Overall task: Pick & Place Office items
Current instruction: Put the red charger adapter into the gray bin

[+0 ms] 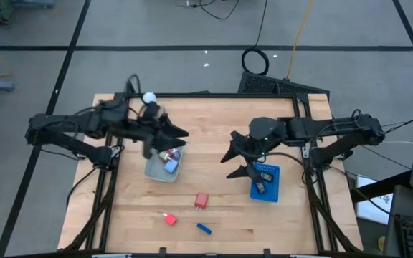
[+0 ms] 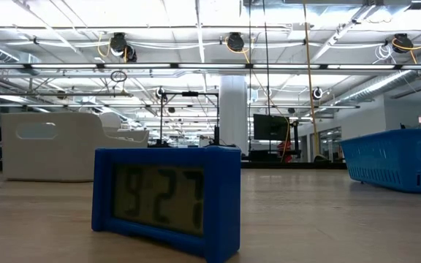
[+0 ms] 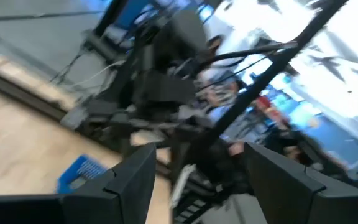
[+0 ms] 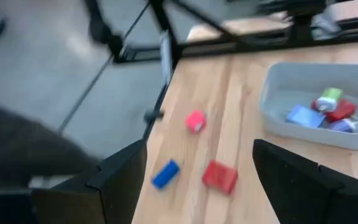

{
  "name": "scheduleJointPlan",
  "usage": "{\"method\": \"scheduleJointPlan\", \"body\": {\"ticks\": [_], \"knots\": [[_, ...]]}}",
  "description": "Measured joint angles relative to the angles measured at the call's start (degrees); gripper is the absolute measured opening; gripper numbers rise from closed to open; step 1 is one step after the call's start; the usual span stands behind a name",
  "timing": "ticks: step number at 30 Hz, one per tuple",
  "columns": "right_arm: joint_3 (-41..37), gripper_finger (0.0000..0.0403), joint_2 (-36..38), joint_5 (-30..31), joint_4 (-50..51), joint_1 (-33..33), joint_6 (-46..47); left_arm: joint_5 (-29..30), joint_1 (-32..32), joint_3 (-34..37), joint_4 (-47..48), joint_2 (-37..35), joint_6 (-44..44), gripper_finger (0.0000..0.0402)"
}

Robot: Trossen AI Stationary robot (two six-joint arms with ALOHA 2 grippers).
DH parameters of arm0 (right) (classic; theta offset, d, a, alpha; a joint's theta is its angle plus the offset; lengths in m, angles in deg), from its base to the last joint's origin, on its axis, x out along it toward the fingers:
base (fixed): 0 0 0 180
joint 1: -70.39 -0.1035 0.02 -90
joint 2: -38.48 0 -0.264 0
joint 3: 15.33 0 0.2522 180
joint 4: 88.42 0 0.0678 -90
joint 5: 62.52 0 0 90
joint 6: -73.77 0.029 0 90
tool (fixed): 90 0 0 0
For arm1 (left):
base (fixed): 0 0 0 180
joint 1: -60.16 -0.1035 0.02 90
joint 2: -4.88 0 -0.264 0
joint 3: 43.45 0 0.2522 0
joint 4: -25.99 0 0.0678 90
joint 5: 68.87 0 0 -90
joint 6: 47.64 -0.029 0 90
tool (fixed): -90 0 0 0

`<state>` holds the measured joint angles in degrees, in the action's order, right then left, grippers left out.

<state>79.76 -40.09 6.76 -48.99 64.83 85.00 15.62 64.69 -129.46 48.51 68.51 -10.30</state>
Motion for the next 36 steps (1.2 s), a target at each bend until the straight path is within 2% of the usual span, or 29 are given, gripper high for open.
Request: {"method": "scheduleJointPlan", "body": {"ticks": [5, 10, 12, 14, 17, 21, 24, 28, 33, 36], "knots": [[0.5, 0.0282, -3.3, -9.0, 7.0, 2.4, -11.6, 6.7, 1.6, 0.0, -3.7, 3.0, -0.8, 0.0241], [7.1, 0.0282, -10.8, -8.9, 18.0, 1.0, -20.3, 11.4, 3.3, 0.0, -9.1, 5.2, -4.9, 0.0241], [12.5, 0.0282, -14.2, -5.8, 20.5, -0.9, -23.6, 11.4, 3.6, 0.1, -10.2, 5.1, -5.7, 0.0241], [18.7, 0.0282, -17.4, -1.9, 27.5, -2.6, -27.4, 11.3, 3.5, -0.1, -10.5, 4.3, -7.8, 0.0241], [29.3, 0.0282, -23.0, 1.3, 33.1, -4.5, -32.0, 11.1, 3.3, 0.1, -4.9, -0.3, -9.8, 0.0241], [42.8, 0.0282, -30.4, 4.1, 41.0, -5.2, -32.6, 14.4, 2.9, -0.1, 3.8, -8.0, -8.7, 0.0241], [50.2, 0.0282, -35.3, 8.4, 45.8, -5.5, -32.7, 16.0, 3.6, 0.0, 7.8, -12.3, -7.5, 0.0241], [52.7, 0.0282, -39.1, 9.5, 46.5, -6.3, -35.4, 16.7, 5.1, 0.0, 10.1, -16.1, -6.8, 0.0241], [52.9, 0.0281, -43.2, 20.2, 50.7, -10.3, -47.3, 16.7, 6.2, 0.0, 11.6, -17.3, -6.7, 0.0241], [52.4, 0.0281, -45.7, 24.0, 50.7, -11.7, -50.0, 16.7, 6.2, 0.0, 12.2, -17.2, -6.7, 0.0241]]}}
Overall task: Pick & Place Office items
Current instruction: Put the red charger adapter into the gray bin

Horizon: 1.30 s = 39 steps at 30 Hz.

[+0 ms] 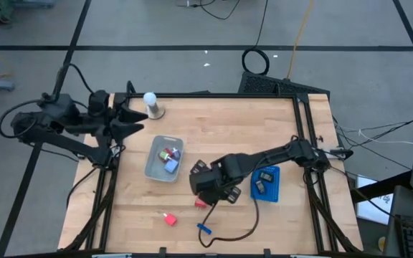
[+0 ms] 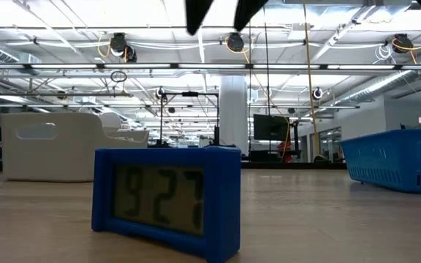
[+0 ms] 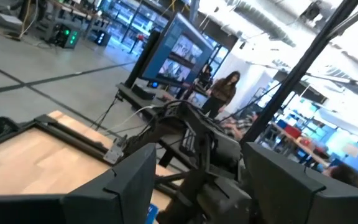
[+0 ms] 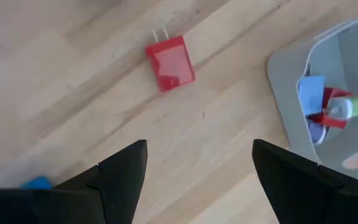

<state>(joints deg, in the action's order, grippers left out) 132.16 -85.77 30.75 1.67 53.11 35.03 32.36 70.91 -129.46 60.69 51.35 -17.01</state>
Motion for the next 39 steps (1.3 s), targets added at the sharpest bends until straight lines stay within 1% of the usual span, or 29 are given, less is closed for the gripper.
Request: {"method": "scheduleJointPlan", "body": {"ticks": [5, 9, 12, 15, 17, 21, 28, 39], "knots": [[0.0, 0.0281, -1.6, -0.1, -5.1, -0.3, 0.1, 0.8, 0.0, 0.0, 0.4, 0.6, -0.3, 0.0241], [0.0, 0.0281, -1.7, -0.3, -11.2, 0.2, 0.1, 0.8, 0.0, 0.0, 0.4, 1.2, -0.3, 0.0241], [0.0, 0.0281, -1.6, -0.6, -13.4, 0.6, 0.1, 0.9, 0.0, 0.0, 0.3, 1.6, -0.3, 0.0241], [-0.3, 0.0281, -1.6, -4.8, -13.1, 1.0, 0.6, 2.1, -0.1, 0.0, 0.1, 1.8, -0.4, 0.0241], [-1.6, 0.0281, -1.5, -7.7, -14.1, 1.1, 0.2, 2.4, -0.1, 0.0, -0.1, 1.9, -0.4, 0.0241], [-3.7, 0.0281, -1.7, -11.0, -15.5, 1.1, -1.3, 2.4, -0.1, 0.0, -0.1, 1.9, 0.0, 0.0241], [-8.1, 0.0281, -1.6, -11.0, -20.1, 1.1, -3.0, 3.8, 0.0, 0.0, -0.4, 2.7, 0.6, 0.0241], [-18.9, 0.0282, -1.6, -11.1, -29.0, 0.4, -6.9, 4.3, -0.1, 0.0, 0.2, 4.9, -0.4, 0.0241]]}}
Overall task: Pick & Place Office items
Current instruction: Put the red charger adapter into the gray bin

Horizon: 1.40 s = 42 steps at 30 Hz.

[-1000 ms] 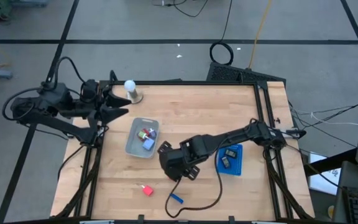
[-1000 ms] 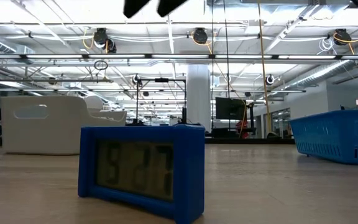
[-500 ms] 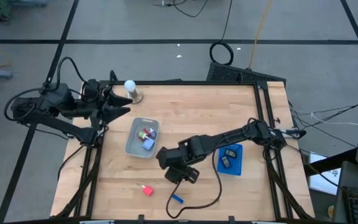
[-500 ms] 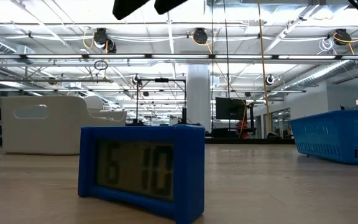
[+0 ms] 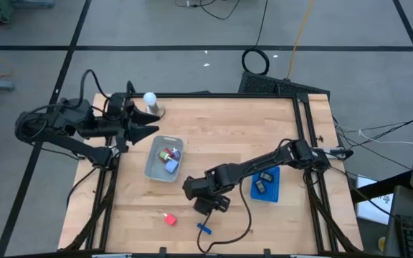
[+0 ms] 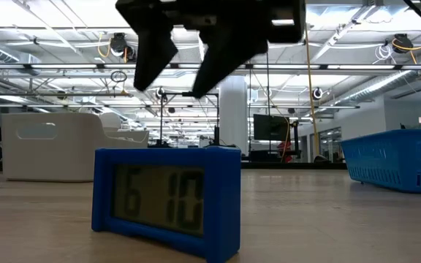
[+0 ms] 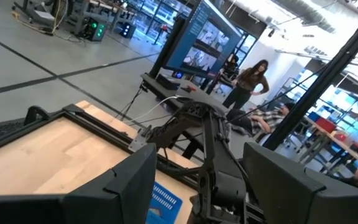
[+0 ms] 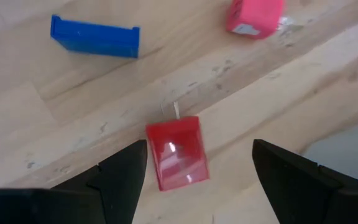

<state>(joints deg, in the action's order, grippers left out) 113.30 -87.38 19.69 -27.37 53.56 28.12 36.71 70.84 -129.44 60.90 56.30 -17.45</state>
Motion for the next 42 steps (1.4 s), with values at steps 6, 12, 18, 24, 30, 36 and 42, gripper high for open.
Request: {"method": "scheduleJointPlan", "body": {"ticks": [6, 12, 18, 24, 30, 36, 42], "knots": [[-3.7, 0.0282, 0.0, 0.0, -4.4, -0.3, -0.7, 1.0, 0.0, 0.0, 0.0, 0.0, -0.1, 0.0241], [-5.6, 0.0282, 0.0, 0.0, -8.0, -0.3, -0.1, 1.0, 0.0, 0.0, 0.0, 0.0, -0.1, 0.0241], [-8.2, 0.0281, 0.0, 0.0, -12.3, -0.3, -0.1, 1.0, 0.0, 0.0, 0.1, 0.0, 0.1, 0.0241], [-11.5, 0.0281, 0.0, 0.3, -13.5, -0.3, -2.2, 1.0, 0.0, 0.0, 0.0, 0.0, 0.5, 0.0241], [-13.6, 0.0281, 0.0, 0.5, -15.6, -0.4, -3.7, 1.0, 0.0, 0.0, 0.0, 0.0, 0.7, 0.0241], [-15.1, 0.0281, 0.0, 2.1, -16.8, -0.4, -7.0, 1.0, 0.0, 0.0, -0.2, 0.0, 2.0, 0.0241], [-18.7, 0.0281, 0.0, 3.4, -21.5, -0.3, -10.1, 1.0, 0.0, 0.0, -0.4, 0.0, 2.5, 0.0241]]}}
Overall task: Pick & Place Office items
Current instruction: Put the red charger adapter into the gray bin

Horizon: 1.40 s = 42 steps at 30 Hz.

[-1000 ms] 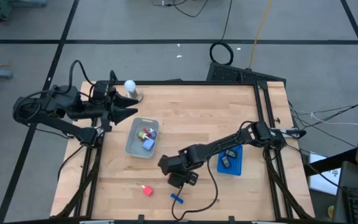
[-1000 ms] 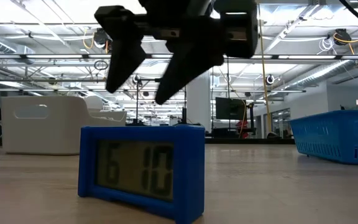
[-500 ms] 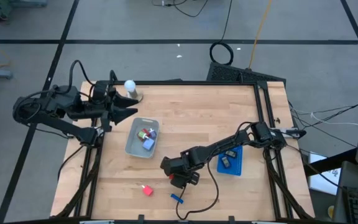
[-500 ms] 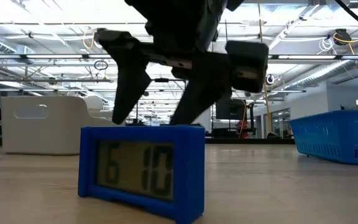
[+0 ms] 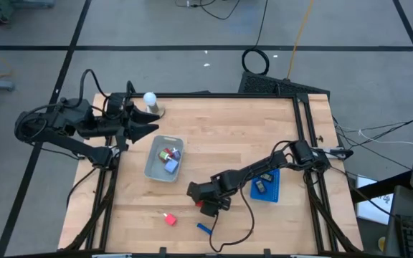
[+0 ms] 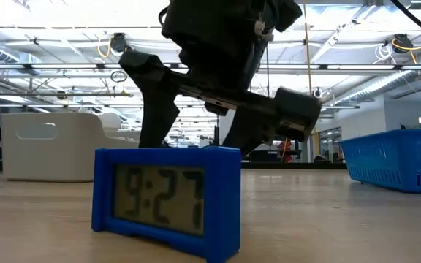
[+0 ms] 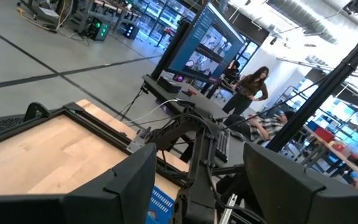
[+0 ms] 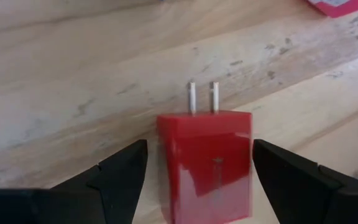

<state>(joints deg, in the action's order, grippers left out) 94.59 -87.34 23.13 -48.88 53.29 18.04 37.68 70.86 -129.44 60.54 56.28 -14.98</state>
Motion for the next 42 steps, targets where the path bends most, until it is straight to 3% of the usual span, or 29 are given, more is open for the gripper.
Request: {"method": "scheduleJointPlan", "body": {"ticks": [6, 14, 28, 42], "knots": [[-1.6, 0.0281, 0.2, 3.9, -2.5, 0.0, -2.7, -1.1, 0.0, 0.0, 0.0, 0.0, 1.2, 0.0241], [-1.6, 0.0254, 0.2, 4.1, -1.6, 0.1, -2.7, -1.7, 0.0, 0.0, 0.0, 0.0, 3.8, 0.0241], [-1.5, 0.0256, 0.2, 0.0, 10.4, -0.4, 8.0, -3.2, 0.0, -0.1, 0.0, 0.8, 6.9, 0.0241], [-1.7, 0.0241, 1.7, -4.7, 14.5, -2.7, 12.0, -3.6, 0.0, -0.1, -1.3, 0.8, 6.7, 0.0241]]}}
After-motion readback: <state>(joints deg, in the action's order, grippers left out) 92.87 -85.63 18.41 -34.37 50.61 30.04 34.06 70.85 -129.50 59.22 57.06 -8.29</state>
